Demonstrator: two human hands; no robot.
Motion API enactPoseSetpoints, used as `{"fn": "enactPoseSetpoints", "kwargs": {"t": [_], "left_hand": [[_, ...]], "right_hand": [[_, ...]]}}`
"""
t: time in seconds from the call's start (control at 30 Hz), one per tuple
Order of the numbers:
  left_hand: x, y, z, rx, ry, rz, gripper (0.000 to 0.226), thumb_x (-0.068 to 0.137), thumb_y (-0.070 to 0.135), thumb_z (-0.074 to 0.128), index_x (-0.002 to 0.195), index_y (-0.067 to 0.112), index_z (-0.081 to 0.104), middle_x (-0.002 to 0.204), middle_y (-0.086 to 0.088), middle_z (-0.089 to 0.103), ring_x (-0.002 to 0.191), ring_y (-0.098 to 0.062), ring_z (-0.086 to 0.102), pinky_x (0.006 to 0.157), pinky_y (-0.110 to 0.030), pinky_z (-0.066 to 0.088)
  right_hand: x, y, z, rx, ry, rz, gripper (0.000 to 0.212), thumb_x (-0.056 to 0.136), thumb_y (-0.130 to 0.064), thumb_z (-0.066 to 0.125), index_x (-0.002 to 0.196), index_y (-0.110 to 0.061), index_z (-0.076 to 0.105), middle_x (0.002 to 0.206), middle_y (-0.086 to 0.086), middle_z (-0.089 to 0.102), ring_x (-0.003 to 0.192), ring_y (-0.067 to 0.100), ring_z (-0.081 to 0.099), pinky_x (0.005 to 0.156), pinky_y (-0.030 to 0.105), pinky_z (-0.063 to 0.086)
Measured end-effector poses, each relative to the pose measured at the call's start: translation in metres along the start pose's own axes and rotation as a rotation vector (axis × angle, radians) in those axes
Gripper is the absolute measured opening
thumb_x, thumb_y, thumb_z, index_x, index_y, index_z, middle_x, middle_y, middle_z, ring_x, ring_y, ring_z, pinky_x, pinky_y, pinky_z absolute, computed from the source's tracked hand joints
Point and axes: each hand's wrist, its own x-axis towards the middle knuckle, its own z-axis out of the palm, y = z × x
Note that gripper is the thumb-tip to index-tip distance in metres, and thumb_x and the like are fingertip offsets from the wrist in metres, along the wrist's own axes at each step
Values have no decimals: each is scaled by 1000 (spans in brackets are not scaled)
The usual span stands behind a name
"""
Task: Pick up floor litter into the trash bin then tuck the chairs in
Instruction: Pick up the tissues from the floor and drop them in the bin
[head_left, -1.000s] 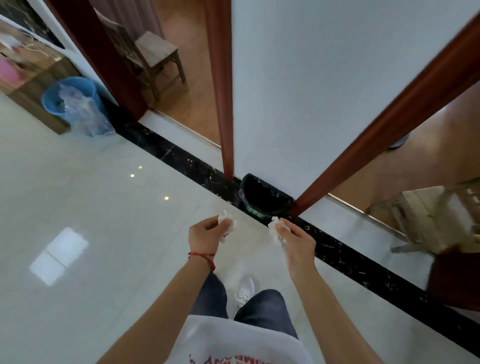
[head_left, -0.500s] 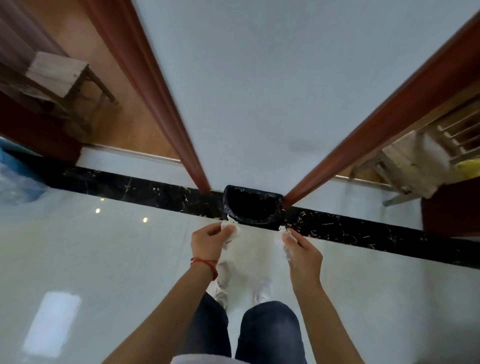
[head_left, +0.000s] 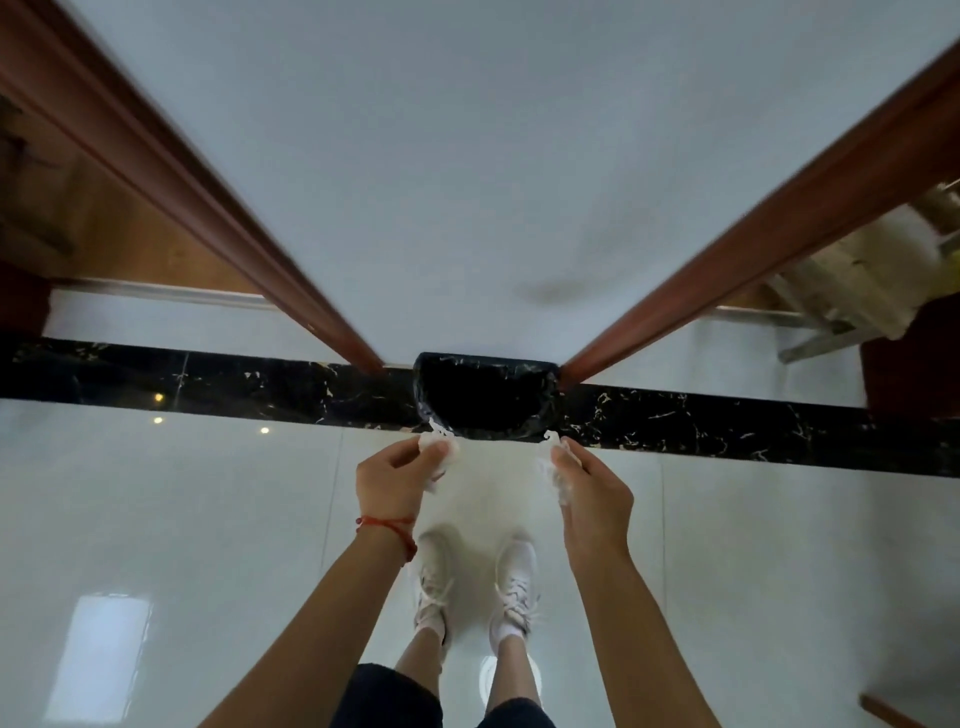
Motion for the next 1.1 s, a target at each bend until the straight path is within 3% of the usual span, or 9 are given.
{"fn": "enactPoseSetpoints", "kwargs": {"t": [0.2, 0.37, 0.53, 0.63, 0.73, 0.8, 0.9, 0.97, 1.1], "left_hand": [[47, -28, 35, 6, 29, -52, 13, 76, 13, 71, 87, 6, 70, 68, -4, 63, 63, -17, 61, 53, -13, 51], [81, -39, 63, -63, 9, -164, 18, 75, 12, 72, 90, 1, 69, 59, -9, 57, 62, -18, 58, 65, -21, 55], [105, -40, 78, -96, -15, -203, 14, 76, 11, 72, 87, 3, 67, 70, -8, 63, 69, -18, 60, 68, -21, 56], [116, -34, 85, -138, -11, -247, 11, 76, 11, 72, 71, 8, 63, 48, -1, 63, 63, -17, 59, 73, -27, 54], [128, -27, 93, -137, 21, -250, 17, 79, 16, 70, 68, 5, 62, 36, 7, 57, 51, -14, 57, 58, -21, 52], [134, -26, 94, -94, 27, -236, 21, 82, 21, 66, 69, 5, 61, 49, 5, 62, 53, -12, 57, 51, -15, 48], [135, -27, 89, 20, -25, -177, 35, 86, 27, 60, 110, 1, 60, 95, -7, 64, 82, -21, 62, 74, -29, 55], [131, -30, 81, 306, -29, -19, 44, 88, 30, 57, 123, 4, 54, 113, -9, 63, 101, -23, 60, 93, -33, 47], [121, -45, 64, 698, -102, 327, 45, 90, 28, 54, 129, 8, 49, 130, -9, 54, 121, -23, 48, 100, -31, 35]], "right_hand": [[43, 24, -5, 43, 2, 58, 13, 79, -5, 69, 82, -17, 70, 94, 3, 70, 90, 19, 66, 88, 31, 49], [62, 33, -8, 26, -4, 54, 12, 79, -6, 69, 84, -18, 70, 94, -1, 69, 91, 17, 65, 81, 27, 48], [83, 34, -6, 30, -11, 49, 14, 79, -4, 69, 82, -17, 69, 95, 3, 70, 87, 17, 66, 78, 25, 48], [93, 32, -3, 29, -21, 43, 15, 79, -4, 69, 83, -18, 70, 98, 3, 69, 90, 17, 66, 81, 25, 48], [101, 31, -1, 28, -21, 30, 16, 77, -5, 71, 82, -20, 70, 99, 2, 70, 97, 18, 65, 86, 28, 48], [105, 30, 0, 33, -20, 27, 17, 76, -4, 71, 81, -20, 69, 97, 1, 69, 97, 18, 64, 84, 26, 48], [108, 30, 1, 26, -19, 29, 16, 77, -4, 71, 83, -19, 69, 96, 0, 69, 97, 18, 64, 84, 26, 48], [109, 30, 3, 2, -18, 29, 16, 77, -5, 71, 83, -20, 69, 95, -1, 69, 97, 18, 64, 87, 27, 48], [111, 31, 12, -74, -16, -13, 15, 78, -4, 70, 90, -14, 71, 86, -6, 68, 91, 15, 64, 86, 26, 49]]}}
